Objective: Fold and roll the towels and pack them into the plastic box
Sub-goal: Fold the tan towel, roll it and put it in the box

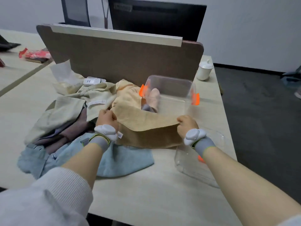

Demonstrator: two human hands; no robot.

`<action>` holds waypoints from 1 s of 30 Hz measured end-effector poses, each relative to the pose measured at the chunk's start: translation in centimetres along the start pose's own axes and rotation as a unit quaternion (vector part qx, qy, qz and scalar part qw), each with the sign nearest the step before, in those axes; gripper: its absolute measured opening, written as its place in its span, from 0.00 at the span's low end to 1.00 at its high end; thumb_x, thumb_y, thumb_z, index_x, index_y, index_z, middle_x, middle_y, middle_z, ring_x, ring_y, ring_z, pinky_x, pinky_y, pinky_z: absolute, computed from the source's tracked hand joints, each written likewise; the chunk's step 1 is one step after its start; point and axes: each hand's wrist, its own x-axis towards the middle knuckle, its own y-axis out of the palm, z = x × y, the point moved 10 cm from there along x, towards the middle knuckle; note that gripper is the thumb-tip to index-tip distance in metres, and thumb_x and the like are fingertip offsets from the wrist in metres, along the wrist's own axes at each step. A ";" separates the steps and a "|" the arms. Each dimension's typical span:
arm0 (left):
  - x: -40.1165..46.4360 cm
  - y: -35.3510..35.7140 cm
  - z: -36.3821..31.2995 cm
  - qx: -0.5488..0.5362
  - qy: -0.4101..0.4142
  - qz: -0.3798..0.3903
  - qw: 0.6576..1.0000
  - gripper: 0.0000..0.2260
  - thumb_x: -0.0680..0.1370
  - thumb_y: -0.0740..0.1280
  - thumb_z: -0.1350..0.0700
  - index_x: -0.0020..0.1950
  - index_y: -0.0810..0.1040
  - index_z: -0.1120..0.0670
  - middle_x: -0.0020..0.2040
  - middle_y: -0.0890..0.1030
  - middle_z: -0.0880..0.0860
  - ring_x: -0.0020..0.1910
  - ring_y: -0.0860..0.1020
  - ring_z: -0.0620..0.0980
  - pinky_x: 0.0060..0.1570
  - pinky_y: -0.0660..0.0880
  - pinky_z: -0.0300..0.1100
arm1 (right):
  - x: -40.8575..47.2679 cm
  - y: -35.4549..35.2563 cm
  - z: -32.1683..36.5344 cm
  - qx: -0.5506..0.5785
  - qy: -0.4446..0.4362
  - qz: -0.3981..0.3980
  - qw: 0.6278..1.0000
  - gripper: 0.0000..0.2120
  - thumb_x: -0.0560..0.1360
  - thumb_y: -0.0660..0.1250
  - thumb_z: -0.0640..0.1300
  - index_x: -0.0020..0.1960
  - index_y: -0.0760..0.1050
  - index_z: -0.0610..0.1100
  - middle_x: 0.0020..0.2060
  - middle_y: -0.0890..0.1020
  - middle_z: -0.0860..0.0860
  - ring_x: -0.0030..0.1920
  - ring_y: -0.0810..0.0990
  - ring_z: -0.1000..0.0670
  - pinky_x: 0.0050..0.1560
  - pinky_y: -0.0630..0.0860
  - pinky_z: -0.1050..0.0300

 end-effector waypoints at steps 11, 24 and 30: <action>-2.2 8.2 6.0 0.089 -0.051 0.134 0.986 0.10 0.76 0.61 0.63 0.54 0.78 0.60 0.62 0.70 0.61 0.56 0.75 0.61 0.59 0.70 0.43 | -0.4 9.6 -4.4 -0.066 0.017 0.126 0.990 0.21 0.74 0.56 0.35 0.65 0.73 0.39 0.68 0.69 0.44 0.69 0.65 0.43 0.66 0.65 0.58; -1.2 7.5 4.2 0.138 -0.005 0.138 0.981 0.12 0.75 0.62 0.64 0.58 0.76 0.60 0.61 0.71 0.61 0.60 0.73 0.61 0.60 0.69 0.46 | 1.6 6.4 -2.6 -0.020 0.007 0.014 1.000 0.20 0.75 0.53 0.28 0.62 0.76 0.37 0.63 0.72 0.40 0.67 0.65 0.42 0.61 0.63 0.58; -1.8 3.5 0.9 0.285 0.059 0.115 0.950 0.14 0.76 0.64 0.50 0.58 0.78 0.53 0.62 0.71 0.56 0.63 0.68 0.58 0.59 0.67 0.47 | 2.4 3.1 1.4 -0.016 -0.074 -0.005 0.997 0.17 0.76 0.54 0.32 0.59 0.77 0.36 0.63 0.71 0.39 0.66 0.68 0.43 0.60 0.64 0.59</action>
